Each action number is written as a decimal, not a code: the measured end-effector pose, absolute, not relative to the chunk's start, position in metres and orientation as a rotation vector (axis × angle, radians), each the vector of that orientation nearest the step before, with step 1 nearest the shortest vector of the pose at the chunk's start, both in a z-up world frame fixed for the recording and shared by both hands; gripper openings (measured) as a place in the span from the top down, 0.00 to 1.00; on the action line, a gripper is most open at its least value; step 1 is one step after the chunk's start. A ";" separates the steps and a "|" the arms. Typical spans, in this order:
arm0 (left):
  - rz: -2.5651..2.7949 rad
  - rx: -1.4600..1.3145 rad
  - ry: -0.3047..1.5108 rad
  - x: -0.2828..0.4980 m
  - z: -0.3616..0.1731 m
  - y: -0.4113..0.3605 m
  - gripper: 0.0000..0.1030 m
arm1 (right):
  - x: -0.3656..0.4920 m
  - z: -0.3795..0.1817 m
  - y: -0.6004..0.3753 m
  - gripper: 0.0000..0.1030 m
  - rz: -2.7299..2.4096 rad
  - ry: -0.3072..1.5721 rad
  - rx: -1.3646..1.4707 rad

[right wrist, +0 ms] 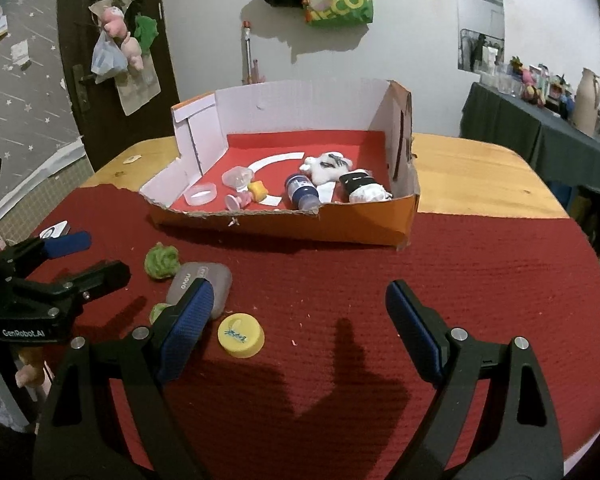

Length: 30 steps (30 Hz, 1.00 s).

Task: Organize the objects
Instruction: 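Grasp the green fuzzy piece with the left tool while the right tool grasps the yellow cap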

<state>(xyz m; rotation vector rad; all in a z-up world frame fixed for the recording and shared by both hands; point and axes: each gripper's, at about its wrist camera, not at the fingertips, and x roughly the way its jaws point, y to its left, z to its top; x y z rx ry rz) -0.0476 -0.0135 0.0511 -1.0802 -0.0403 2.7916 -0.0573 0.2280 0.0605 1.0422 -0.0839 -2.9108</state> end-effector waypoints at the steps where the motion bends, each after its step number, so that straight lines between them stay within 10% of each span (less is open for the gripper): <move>1: 2.789 -1.084 -0.040 -0.048 0.050 -0.013 0.04 | -0.057 0.061 0.228 0.14 -2.911 -0.087 1.043; 30: 2.701 -1.265 0.059 -0.092 0.025 -0.018 0.04 | -0.078 0.023 0.207 0.14 -2.707 0.151 1.336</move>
